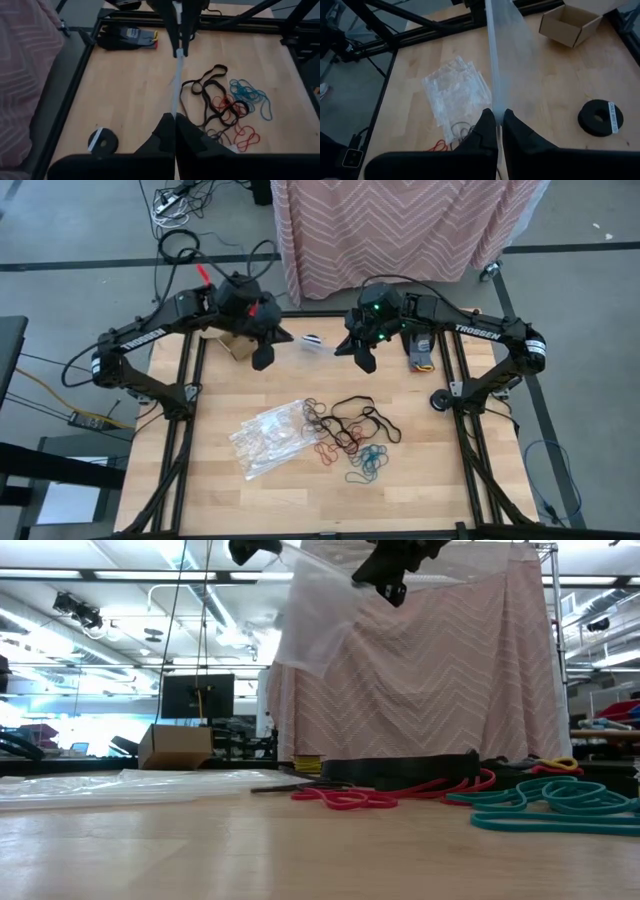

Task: Sort rubber bands
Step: Open the transparent zip bag

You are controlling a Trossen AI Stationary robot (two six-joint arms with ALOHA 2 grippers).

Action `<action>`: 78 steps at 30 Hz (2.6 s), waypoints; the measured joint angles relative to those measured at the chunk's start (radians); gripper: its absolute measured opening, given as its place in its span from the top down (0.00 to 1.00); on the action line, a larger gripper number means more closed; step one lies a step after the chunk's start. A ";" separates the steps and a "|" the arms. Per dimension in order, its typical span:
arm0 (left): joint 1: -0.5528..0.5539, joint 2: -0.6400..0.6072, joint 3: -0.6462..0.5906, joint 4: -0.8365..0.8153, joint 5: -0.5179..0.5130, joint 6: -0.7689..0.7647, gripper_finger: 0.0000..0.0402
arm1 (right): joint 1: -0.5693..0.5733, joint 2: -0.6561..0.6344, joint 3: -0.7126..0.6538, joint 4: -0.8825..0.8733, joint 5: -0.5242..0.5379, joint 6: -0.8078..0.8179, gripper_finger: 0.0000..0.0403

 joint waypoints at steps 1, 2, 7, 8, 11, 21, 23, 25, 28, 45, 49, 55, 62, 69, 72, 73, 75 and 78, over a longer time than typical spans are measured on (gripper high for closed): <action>0.003 -0.001 0.001 -0.008 -0.004 0.000 1.00 | 0.000 0.000 0.000 0.000 0.000 0.000 0.98; 0.008 -0.002 0.002 -0.017 -0.009 0.000 1.00 | 0.000 0.000 0.000 -0.004 0.000 0.000 0.98; 0.027 -0.016 0.002 -0.025 -0.015 0.003 1.00 | 0.000 0.001 0.000 0.002 0.000 0.001 0.98; 0.028 -0.016 0.002 -0.025 -0.015 0.003 1.00 | 0.000 0.001 0.000 0.002 0.000 0.001 0.98; 0.028 -0.014 0.002 -0.023 -0.022 0.003 1.00 | 0.000 0.001 0.000 0.010 0.000 0.003 0.98; 0.031 -0.006 0.002 0.085 -0.036 0.004 0.82 | 0.001 0.001 -0.001 0.057 0.000 0.003 0.99; 0.039 -0.005 0.002 0.107 -0.039 0.002 0.76 | 0.002 0.001 -0.001 0.063 -0.001 0.003 0.99; 0.045 -0.002 0.002 0.125 -0.045 0.000 0.71 | 0.002 0.001 -0.001 0.072 -0.001 0.003 0.99; 0.047 0.006 0.002 0.139 -0.048 -0.005 0.64 | 0.002 0.001 -0.001 0.091 -0.002 0.003 0.99; 0.025 0.082 0.001 0.096 0.018 0.112 0.55 | 0.002 0.001 0.000 0.115 -0.023 0.013 0.99; 0.012 0.121 0.001 0.053 0.027 0.112 0.54 | 0.002 0.001 0.000 0.117 -0.023 0.016 0.99; -0.018 0.172 0.000 0.093 -0.002 0.111 0.54 | 0.002 0.001 0.000 0.117 -0.023 0.016 0.99; -0.030 0.204 0.001 0.173 -0.066 0.108 0.61 | 0.002 0.001 0.001 0.120 -0.022 0.016 0.99; -0.030 0.217 0.000 0.145 -0.144 0.041 0.98 | -0.003 0.001 0.001 0.127 0.020 0.030 0.97; -0.030 0.217 0.000 0.154 -0.205 0.004 0.99 | -0.016 0.001 0.001 0.132 0.061 0.071 0.93; -0.030 0.215 0.000 0.154 -0.212 -0.002 0.99 | -0.021 0.001 0.001 0.143 0.060 0.083 0.92; -0.032 0.211 0.000 0.158 -0.238 -0.018 0.99 | -0.035 -0.006 0.001 0.174 0.042 0.099 0.88; -0.035 0.207 0.000 0.155 -0.298 -0.032 0.99 | -0.048 -0.036 0.001 0.233 0.026 0.115 0.82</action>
